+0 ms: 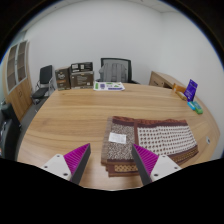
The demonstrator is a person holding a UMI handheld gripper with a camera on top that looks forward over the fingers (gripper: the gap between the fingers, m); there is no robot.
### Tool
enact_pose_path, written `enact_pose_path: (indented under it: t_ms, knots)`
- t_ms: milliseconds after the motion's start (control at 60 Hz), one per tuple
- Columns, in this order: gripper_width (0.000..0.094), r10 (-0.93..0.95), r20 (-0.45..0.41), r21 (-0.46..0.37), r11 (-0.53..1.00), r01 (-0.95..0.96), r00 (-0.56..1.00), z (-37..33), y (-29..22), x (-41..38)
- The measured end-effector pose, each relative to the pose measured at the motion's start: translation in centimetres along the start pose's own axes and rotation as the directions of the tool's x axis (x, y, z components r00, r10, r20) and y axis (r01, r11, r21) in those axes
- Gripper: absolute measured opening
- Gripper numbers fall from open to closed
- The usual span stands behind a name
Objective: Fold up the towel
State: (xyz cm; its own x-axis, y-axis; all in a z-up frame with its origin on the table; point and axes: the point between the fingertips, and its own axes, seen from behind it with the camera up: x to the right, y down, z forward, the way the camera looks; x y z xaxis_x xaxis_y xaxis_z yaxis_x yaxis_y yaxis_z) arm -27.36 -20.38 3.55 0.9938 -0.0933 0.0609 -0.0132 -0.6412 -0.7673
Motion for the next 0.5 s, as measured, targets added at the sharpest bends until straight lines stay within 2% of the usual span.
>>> enact_pose_path:
  t_ms: [100, 183, 217, 333, 400, 500]
  knots:
    - [0.0817, 0.009, -0.012, -0.03, 1.0, -0.009, 1.0, 4.1, -0.4, 0.7]
    - [0.072, 0.012, -0.017, -0.075, 0.997, -0.013, 1.0, 6.5, 0.5, 1.1]
    - [0.068, 0.002, -0.016, -0.05, 0.999, -0.003, 1.0, 6.7, -0.2, 1.3]
    - [0.0375, -0.065, -0.013, -0.043, 0.997, 0.064, 0.998, 7.3, -0.5, 1.5]
    - [0.005, -0.11, -0.051, -0.049, 0.993, 0.108, 0.993, 7.2, -0.6, 3.0]
    - [0.0047, -0.115, -0.035, -0.069, 0.991, 0.112, 0.993, 7.3, -0.5, 2.7]
